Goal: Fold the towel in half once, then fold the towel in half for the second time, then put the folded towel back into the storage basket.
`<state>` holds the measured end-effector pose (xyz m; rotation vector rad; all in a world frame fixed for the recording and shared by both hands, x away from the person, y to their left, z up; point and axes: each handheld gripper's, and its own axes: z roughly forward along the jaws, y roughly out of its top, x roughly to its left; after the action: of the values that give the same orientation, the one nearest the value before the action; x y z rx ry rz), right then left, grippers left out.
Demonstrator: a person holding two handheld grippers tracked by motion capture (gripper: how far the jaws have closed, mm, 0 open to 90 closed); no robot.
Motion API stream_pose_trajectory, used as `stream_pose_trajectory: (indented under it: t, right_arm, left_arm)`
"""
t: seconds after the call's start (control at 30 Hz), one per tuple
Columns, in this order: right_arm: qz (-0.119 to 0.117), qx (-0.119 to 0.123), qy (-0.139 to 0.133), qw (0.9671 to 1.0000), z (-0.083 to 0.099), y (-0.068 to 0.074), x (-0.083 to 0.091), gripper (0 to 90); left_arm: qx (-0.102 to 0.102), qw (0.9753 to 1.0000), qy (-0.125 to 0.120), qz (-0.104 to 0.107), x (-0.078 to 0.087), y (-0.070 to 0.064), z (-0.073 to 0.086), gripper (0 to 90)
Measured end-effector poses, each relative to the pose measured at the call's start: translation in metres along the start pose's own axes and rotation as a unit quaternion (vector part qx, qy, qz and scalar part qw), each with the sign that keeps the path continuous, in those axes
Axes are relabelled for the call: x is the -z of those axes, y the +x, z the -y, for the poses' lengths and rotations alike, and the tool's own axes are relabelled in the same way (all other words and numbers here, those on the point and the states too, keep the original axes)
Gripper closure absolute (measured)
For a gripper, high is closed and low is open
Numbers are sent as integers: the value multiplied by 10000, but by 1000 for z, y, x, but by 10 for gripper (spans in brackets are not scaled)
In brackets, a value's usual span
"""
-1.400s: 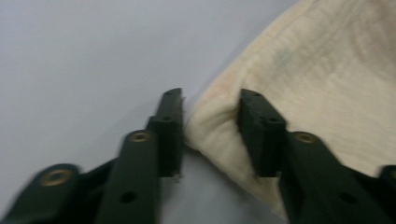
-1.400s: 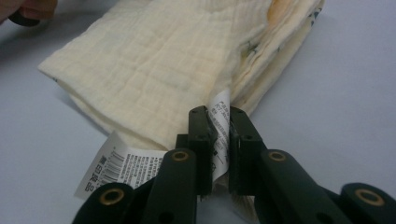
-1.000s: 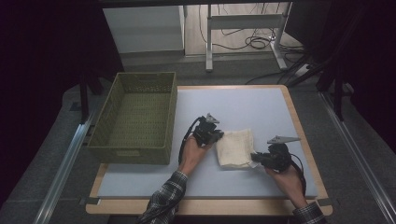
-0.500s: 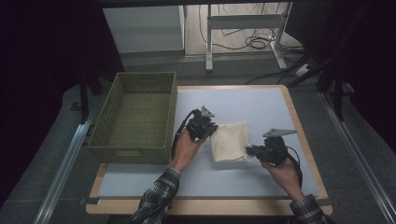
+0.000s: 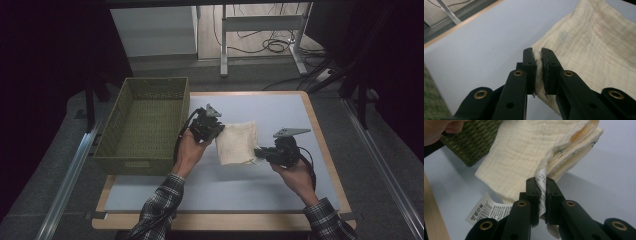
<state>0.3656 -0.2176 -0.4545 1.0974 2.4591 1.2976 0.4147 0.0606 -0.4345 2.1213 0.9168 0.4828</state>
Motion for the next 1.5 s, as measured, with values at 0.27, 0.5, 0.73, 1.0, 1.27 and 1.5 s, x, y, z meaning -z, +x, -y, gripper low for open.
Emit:
stream_pose_trajectory:
  t: [0.27, 0.5, 0.73, 1.0, 1.27, 1.5]
  right_arm:
    - [-90, 187, -52, 9998, -29, 14, -8, 834]
    - [-191, 248, -91, 9995, -50, 23, -14, 834]
    - [-254, 289, -126, 9992, -70, 30, -17, 834]
    - [-313, 294, -159, 9990, -84, 34, -22, 834]
    - [-311, 369, -176, 9987, -99, 40, -29, 833]
    - [-317, 400, -205, 9985, -111, 47, -39, 833]
  left_arm:
    - [-71, 9997, -96, -221, 26, 16, -11, 824]
    - [-33, 9992, -222, -323, 45, 30, -17, 824]
    - [47, 9987, -284, -416, 59, 43, -19, 824]
    - [71, 9980, -303, -547, 69, 54, -22, 825]
    - [80, 9972, -330, -666, 80, 66, -25, 824]
    - [91, 9962, -331, -797, 87, 78, -24, 824]
